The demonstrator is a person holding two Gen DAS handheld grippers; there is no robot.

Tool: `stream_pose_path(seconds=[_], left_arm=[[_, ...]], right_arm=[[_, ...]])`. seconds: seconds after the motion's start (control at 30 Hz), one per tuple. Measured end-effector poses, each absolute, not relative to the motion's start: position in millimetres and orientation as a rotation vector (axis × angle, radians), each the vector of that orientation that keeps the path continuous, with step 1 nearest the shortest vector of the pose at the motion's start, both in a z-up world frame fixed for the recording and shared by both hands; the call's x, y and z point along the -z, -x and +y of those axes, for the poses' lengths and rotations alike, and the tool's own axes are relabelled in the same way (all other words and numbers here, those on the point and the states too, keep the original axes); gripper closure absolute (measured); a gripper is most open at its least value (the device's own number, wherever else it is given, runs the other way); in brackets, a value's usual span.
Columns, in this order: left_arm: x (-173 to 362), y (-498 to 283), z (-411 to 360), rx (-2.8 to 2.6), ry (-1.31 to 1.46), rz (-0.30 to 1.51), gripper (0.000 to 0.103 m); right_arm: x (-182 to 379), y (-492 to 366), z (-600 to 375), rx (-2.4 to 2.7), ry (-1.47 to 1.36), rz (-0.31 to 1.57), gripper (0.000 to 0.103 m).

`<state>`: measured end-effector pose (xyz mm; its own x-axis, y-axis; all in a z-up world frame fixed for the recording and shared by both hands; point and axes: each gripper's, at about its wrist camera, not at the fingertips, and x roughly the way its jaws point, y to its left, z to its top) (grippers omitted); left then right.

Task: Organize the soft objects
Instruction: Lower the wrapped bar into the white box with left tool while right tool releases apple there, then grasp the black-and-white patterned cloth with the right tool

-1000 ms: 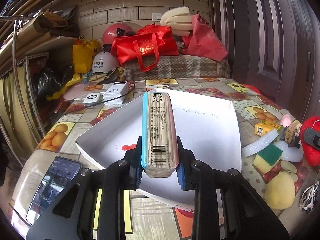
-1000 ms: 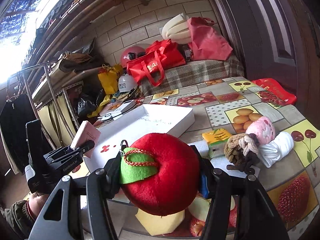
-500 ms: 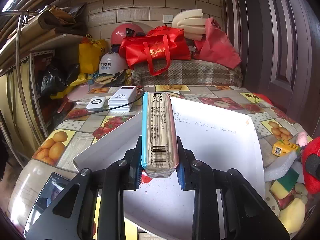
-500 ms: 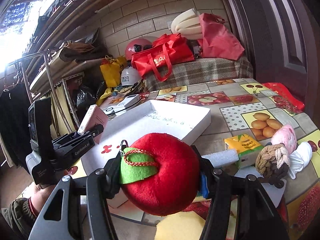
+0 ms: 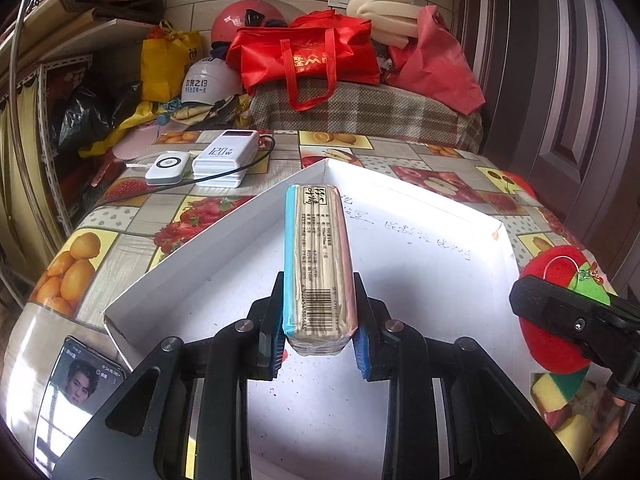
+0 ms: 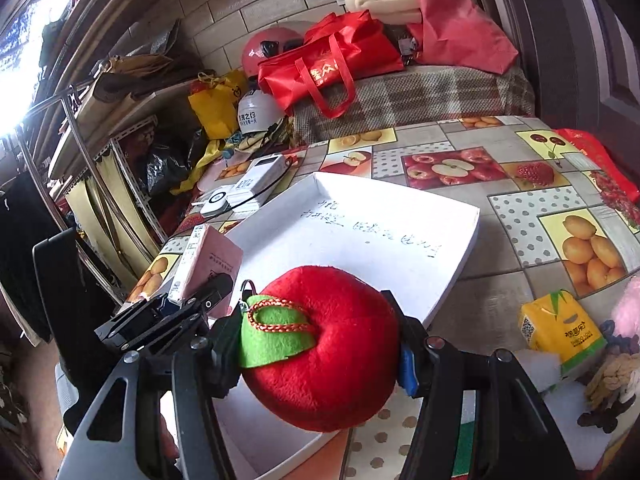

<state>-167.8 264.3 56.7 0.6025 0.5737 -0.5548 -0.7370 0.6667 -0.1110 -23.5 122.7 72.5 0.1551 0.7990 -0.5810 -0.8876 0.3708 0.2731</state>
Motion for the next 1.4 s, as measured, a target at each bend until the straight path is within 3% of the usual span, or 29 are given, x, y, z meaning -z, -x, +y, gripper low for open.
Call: stream_pose_path(seconds=[0.4, 0.5, 0.53, 0.57, 0.63, 1.1, 1.4], left_arm=[[-50, 165, 267, -0.788, 0.344, 0.540, 0.076], [-51, 168, 268, -0.807, 0.350, 0.529, 0.073], [-52, 170, 269, -0.812, 0.355, 0.522, 0.060], [-52, 171, 269, -0.818, 0.360, 0.519, 0.029], [-52, 173, 270, -0.823, 0.367, 0.509, 0.000], [-58, 178, 265, -0.827, 0.342, 0.464, 0.000], [-61, 183, 260, -0.821, 0.327, 0.422, 0.000]], right_arm=[[-57, 15, 149, -1.190, 0.177, 0.812, 0.040], [-54, 12, 150, -1.203, 0.154, 0.829, 0.025], [-54, 11, 149, -1.202, 0.146, 0.836, 0.012], [-55, 10, 148, -1.192, 0.138, 0.837, 0.003], [-58, 9, 143, -1.183, 0.115, 0.826, 0.000], [-89, 9, 104, -1.210, -0.046, 0.816, 0.000], [-110, 12, 58, -1.232, -0.071, 0.715, 0.000]])
